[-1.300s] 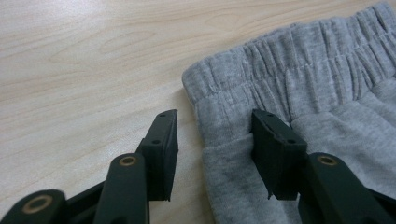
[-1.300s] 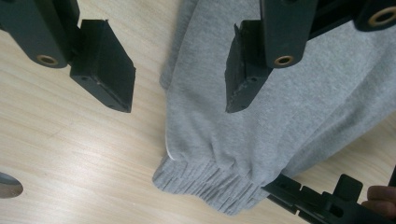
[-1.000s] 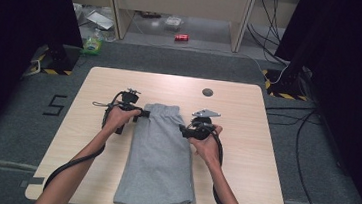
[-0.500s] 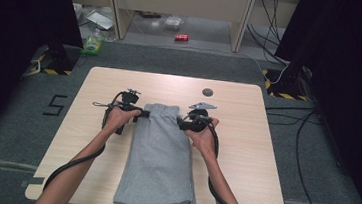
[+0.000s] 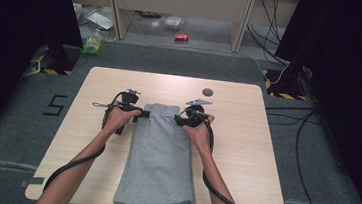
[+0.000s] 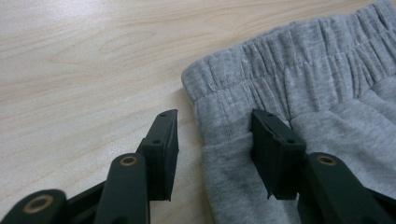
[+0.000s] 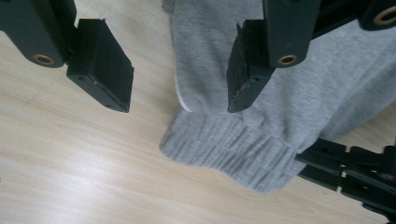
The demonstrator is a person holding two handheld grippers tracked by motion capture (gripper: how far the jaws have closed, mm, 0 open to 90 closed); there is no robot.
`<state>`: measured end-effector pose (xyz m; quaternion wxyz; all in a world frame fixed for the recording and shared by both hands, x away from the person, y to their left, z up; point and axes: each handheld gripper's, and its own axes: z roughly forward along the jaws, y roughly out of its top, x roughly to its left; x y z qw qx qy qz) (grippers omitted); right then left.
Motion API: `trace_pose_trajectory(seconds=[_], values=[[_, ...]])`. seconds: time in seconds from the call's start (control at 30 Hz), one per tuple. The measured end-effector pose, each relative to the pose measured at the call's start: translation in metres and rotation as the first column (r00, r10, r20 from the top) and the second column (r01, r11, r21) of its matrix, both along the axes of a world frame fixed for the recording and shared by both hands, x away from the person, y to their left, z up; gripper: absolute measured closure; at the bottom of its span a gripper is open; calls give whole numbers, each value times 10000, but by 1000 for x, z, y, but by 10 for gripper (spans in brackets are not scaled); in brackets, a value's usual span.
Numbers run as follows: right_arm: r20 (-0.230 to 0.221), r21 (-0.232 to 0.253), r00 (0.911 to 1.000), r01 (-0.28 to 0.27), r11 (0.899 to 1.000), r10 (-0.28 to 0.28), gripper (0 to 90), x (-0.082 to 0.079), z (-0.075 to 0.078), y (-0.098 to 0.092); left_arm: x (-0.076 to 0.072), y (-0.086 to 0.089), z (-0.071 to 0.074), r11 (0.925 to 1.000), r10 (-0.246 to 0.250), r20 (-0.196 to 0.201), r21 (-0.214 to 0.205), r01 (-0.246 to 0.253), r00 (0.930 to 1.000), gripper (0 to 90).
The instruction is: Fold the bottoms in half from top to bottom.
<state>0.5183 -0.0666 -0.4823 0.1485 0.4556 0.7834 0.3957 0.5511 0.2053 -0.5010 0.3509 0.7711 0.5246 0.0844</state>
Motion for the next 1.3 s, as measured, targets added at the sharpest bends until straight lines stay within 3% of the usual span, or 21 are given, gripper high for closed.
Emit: trace_pose_trajectory(seconds=[0.43, 0.63, 0.8, 1.0, 1.3], values=[[-790, -3, 9966, 231, 9997, -231, 424, 16, -21, 7, 0, 0, 0, 10000, 4, 10, 3, -4, 10000, 519], [-880, 1, 9959, 207, 9998, -206, 456, 19, -26, 11, 0, 0, 0, 10000, 12, 13, -3, -12, 10000, 519], [-950, -52, 9955, 32, 10000, -37, 538, 19, -25, 13, -1, 0, -1, 10000, -22, 40, -47, 22, 10000, 529], [-1253, 315, 9920, -79, 9995, 118, 688, 19, -26, 14, -2, 0, -2, 9994, -56, 43, -348, 58, 10000, 615], [-1078, 403, 9940, -123, 9991, 166, 789, 17, -23, 14, -7, -5, 0, 9998, -194, 472, -31, 196, 9987, 685]])
